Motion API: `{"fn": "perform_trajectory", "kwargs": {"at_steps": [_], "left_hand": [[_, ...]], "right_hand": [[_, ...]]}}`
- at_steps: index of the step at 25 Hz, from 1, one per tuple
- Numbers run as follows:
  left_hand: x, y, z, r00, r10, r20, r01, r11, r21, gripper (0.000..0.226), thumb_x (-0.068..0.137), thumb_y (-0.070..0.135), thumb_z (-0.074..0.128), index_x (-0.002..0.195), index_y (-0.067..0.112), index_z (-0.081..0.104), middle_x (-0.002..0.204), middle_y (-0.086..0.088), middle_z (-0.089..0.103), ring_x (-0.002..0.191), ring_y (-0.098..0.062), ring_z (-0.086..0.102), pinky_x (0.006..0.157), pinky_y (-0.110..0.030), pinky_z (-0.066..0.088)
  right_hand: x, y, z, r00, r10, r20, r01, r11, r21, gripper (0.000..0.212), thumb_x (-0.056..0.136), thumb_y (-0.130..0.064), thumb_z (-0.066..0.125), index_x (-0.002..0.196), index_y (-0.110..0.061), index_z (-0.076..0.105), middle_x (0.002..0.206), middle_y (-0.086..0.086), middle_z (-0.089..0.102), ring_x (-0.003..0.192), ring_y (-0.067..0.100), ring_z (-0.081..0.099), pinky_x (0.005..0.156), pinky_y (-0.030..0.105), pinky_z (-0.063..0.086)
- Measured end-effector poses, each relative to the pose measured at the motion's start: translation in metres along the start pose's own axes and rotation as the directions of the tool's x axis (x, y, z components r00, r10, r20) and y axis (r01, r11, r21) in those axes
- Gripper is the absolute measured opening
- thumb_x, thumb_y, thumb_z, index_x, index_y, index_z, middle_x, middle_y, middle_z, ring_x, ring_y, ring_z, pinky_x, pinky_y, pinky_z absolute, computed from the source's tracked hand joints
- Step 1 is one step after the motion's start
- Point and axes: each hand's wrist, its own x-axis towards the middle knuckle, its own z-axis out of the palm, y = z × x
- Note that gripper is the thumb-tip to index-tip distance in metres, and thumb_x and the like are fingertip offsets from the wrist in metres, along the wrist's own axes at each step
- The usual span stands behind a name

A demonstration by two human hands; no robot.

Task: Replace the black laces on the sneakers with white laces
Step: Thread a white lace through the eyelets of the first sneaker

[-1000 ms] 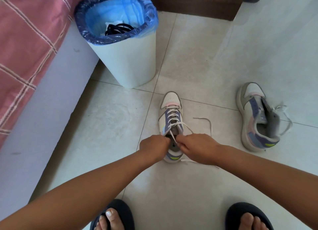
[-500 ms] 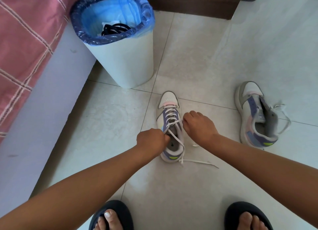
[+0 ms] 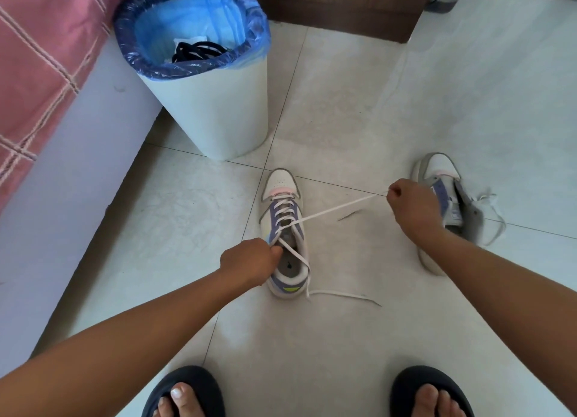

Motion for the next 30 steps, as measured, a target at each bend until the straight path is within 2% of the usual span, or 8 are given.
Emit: {"fn": "perform_trajectory", "kwargs": {"at_steps": [3, 6, 11, 16, 21, 23, 27, 30], "left_hand": [[-0.004, -0.017, -0.003, 0.999, -0.041, -0.008, 0.041, 0.999, 0.001, 0.044, 0.094, 0.039, 0.03, 0.071, 0.013, 0.057, 0.059, 0.001, 0.059, 0.05, -0.014, 0.054, 0.06, -0.024, 0.04], [-0.005, -0.033, -0.008, 0.995, -0.098, 0.01, 0.099, 0.994, -0.051, 0.048, 0.094, 0.038, 0.032, 0.064, 0.013, 0.059, 0.055, 0.001, 0.06, 0.048, -0.017, 0.057, 0.057, -0.022, 0.04], [-0.002, -0.046, -0.011, 0.994, -0.109, 0.028, 0.111, 0.99, -0.082, 0.051, 0.094, 0.04, 0.033, 0.058, 0.014, 0.058, 0.052, 0.001, 0.06, 0.048, -0.017, 0.058, 0.056, -0.022, 0.04], [-0.002, -0.043, -0.013, 0.997, -0.078, 0.011, 0.079, 0.996, -0.043, 0.046, 0.094, 0.04, 0.033, 0.063, 0.014, 0.055, 0.057, 0.001, 0.06, 0.05, -0.015, 0.057, 0.055, -0.022, 0.038], [-0.003, -0.047, -0.008, 0.999, -0.024, -0.025, 0.025, 0.999, 0.047, 0.039, 0.094, 0.039, 0.032, 0.066, 0.017, 0.045, 0.088, -0.004, 0.065, 0.074, -0.022, 0.056, 0.058, -0.026, 0.034], [-0.003, -0.046, -0.009, 0.999, -0.03, -0.015, 0.03, 0.998, 0.059, 0.038, 0.095, 0.039, 0.03, 0.065, 0.017, 0.042, 0.085, -0.004, 0.061, 0.075, -0.022, 0.054, 0.057, -0.027, 0.032], [-0.003, -0.045, -0.009, 0.999, -0.03, -0.014, 0.031, 0.997, 0.074, 0.039, 0.095, 0.039, 0.03, 0.066, 0.017, 0.041, 0.087, -0.004, 0.063, 0.076, -0.022, 0.053, 0.054, -0.025, 0.03], [-0.005, -0.043, -0.01, 0.999, -0.029, -0.017, 0.031, 0.994, 0.106, 0.039, 0.096, 0.039, 0.029, 0.065, 0.017, 0.039, 0.083, -0.003, 0.057, 0.075, -0.022, 0.051, 0.053, -0.025, 0.029]], "right_hand": [[0.014, 0.014, -0.004, 0.995, 0.059, -0.085, -0.051, 0.994, 0.098, 0.023, 0.09, -0.013, 0.051, 0.097, -0.001, 0.069, 0.1, 0.02, 0.067, 0.097, 0.036, 0.06, 0.078, 0.037, 0.043], [0.023, 0.025, -0.008, 0.982, 0.184, -0.047, -0.154, 0.917, 0.369, 0.019, 0.087, -0.011, 0.056, 0.079, 0.0, 0.069, 0.081, 0.019, 0.068, 0.07, 0.018, 0.063, 0.072, 0.033, 0.048], [0.033, 0.023, -0.02, 0.883, 0.365, 0.295, -0.447, 0.464, 0.765, 0.023, 0.093, -0.013, 0.056, 0.07, -0.009, 0.054, 0.068, 0.011, 0.064, 0.039, 0.006, 0.059, 0.044, 0.018, 0.051], [0.024, 0.013, -0.006, 0.667, 0.354, 0.655, -0.709, 0.031, 0.705, 0.028, 0.099, -0.013, 0.044, 0.071, -0.008, 0.044, 0.035, 0.004, 0.056, 0.028, 0.009, 0.053, 0.03, 0.013, 0.039], [0.029, 0.014, -0.012, 0.604, 0.391, 0.694, -0.679, -0.204, 0.705, 0.032, 0.1, -0.011, 0.043, 0.068, -0.006, 0.042, 0.03, 0.006, 0.049, 0.025, 0.012, 0.05, 0.034, 0.019, 0.046], [0.033, 0.014, -0.017, 0.603, 0.431, 0.672, -0.666, -0.192, 0.721, 0.036, 0.101, -0.018, 0.039, 0.067, -0.008, 0.04, 0.03, 0.004, 0.049, 0.022, 0.008, 0.046, 0.03, 0.016, 0.041], [0.024, 0.008, -0.01, 0.613, 0.449, 0.65, -0.732, 0.014, 0.681, 0.04, 0.103, -0.016, 0.018, 0.072, -0.009, 0.043, 0.056, 0.012, 0.06, 0.021, 0.009, 0.043, 0.029, 0.008, 0.03], [0.002, -0.004, 0.004, 0.606, 0.412, 0.68, -0.795, 0.292, 0.531, 0.023, 0.099, -0.009, 0.032, 0.082, -0.005, 0.048, 0.06, 0.014, 0.059, 0.028, 0.012, 0.049, 0.034, 0.012, 0.037]]}}
